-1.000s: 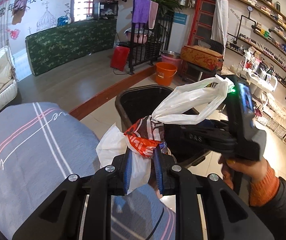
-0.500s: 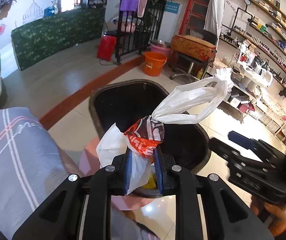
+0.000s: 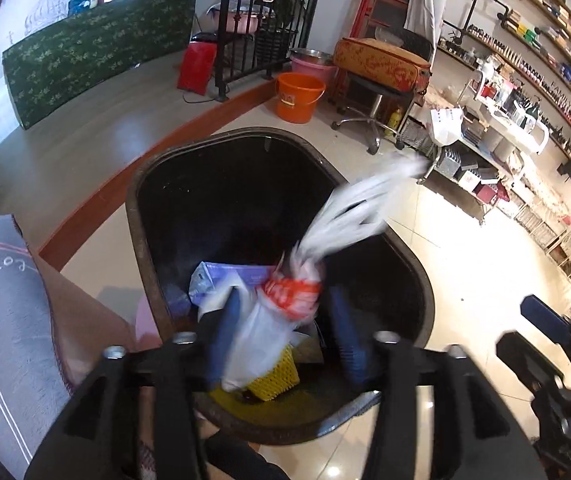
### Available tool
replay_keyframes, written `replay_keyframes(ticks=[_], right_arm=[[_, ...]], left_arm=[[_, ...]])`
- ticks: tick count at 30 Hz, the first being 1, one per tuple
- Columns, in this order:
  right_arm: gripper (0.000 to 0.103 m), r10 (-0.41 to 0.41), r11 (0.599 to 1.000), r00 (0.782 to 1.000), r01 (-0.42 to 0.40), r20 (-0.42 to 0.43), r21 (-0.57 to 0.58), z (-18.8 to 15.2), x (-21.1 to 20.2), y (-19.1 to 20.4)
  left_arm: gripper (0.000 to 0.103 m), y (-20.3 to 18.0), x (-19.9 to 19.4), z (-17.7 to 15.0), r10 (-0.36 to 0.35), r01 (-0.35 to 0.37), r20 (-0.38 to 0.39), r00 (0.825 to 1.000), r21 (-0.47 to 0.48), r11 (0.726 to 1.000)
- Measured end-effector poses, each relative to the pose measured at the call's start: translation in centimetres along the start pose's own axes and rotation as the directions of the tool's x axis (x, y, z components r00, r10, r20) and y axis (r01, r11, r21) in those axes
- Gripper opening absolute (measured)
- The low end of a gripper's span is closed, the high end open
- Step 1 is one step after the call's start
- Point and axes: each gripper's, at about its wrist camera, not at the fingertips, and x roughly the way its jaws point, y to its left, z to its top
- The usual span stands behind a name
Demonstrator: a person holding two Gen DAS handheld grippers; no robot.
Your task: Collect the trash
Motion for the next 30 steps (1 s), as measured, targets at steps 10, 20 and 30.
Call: replay_keyframes(ticks=[10,20,30], right_arm=[[0.069,-0.02,1.0,1.0,0.02,0.002,-0.019,-0.7,-0.8,-0.2],[0.097,-0.048,0.997,0.993,0.053,0.103,-0.048,-0.8,-3.4,3.5],[0.098,0.058,0.986,0.98,-0.027,0.188,-0.162,-3.7,-8.3,11.7]], left_arm=[[0.082,-0.1,-1.8,-0.1,0.018,-0.018,0.05,0.999,-0.003,1.0],[0.097,4.2,-10.5,-5.3,0.201,-0.178,0.196,0.96,-0.127,0.976],[0.098,8.5,-21.5,-13.5,0.46,-0.367,0.289,0.84,-0.323,0.873]])
